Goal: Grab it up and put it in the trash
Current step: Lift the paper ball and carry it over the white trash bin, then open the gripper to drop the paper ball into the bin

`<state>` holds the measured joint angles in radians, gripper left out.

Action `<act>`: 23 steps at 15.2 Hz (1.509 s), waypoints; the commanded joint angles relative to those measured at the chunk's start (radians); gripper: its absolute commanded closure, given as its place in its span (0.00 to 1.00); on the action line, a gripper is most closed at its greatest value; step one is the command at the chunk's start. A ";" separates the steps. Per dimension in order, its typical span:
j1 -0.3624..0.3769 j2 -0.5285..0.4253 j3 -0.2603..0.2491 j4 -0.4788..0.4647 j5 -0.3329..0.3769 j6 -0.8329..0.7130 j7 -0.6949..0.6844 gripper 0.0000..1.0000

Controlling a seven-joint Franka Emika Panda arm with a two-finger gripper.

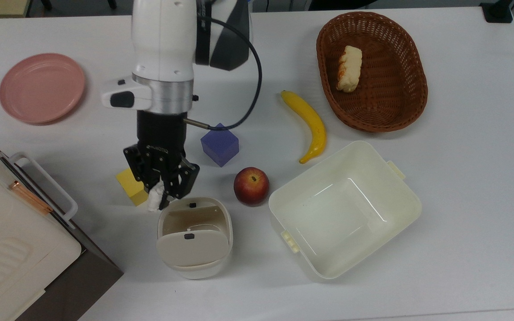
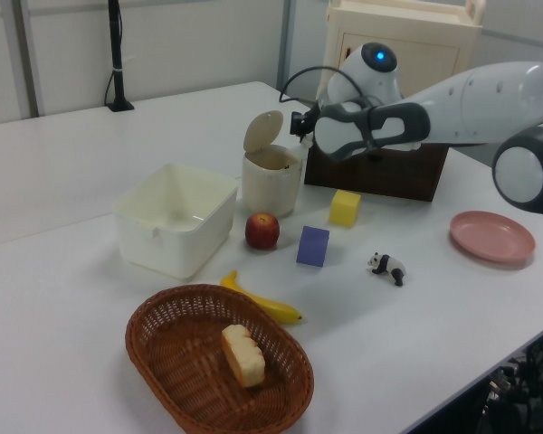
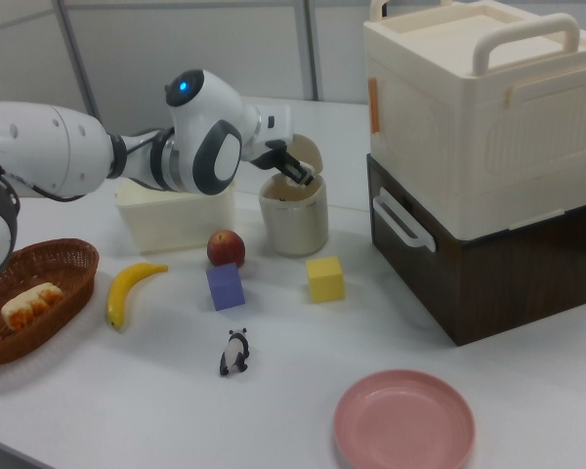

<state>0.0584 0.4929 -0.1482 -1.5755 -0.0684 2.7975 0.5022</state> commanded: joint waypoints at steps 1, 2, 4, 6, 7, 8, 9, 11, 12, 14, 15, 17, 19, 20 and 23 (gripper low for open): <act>0.017 0.042 0.001 0.028 -0.024 0.057 0.012 0.79; 0.017 0.042 0.009 0.028 -0.027 0.066 0.010 0.79; 0.017 0.049 0.019 0.028 -0.027 0.069 0.009 0.79; 0.024 0.052 0.025 0.028 -0.027 0.088 -0.002 0.79; 0.024 0.053 0.025 0.028 -0.027 0.091 -0.004 0.79; 0.024 0.059 0.025 0.028 -0.027 0.091 -0.005 0.79; 0.029 0.067 0.025 0.028 -0.027 0.091 -0.005 0.79; 0.031 0.076 0.025 0.028 -0.027 0.096 -0.005 0.79; 0.032 0.076 0.025 0.028 -0.033 0.096 -0.005 0.79; 0.032 0.076 0.027 0.026 -0.037 0.096 -0.004 0.73; 0.032 0.076 0.027 0.026 -0.037 0.096 -0.004 0.57; 0.031 0.076 0.027 0.025 -0.037 0.096 -0.002 0.00; 0.032 0.076 0.027 0.025 -0.047 0.096 -0.002 0.00; 0.032 0.076 0.027 0.025 -0.047 0.096 -0.002 0.00; 0.032 0.076 0.027 0.025 -0.047 0.096 -0.002 0.00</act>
<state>0.0850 0.5622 -0.1181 -1.5602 -0.0969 2.8727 0.4987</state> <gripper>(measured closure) 0.203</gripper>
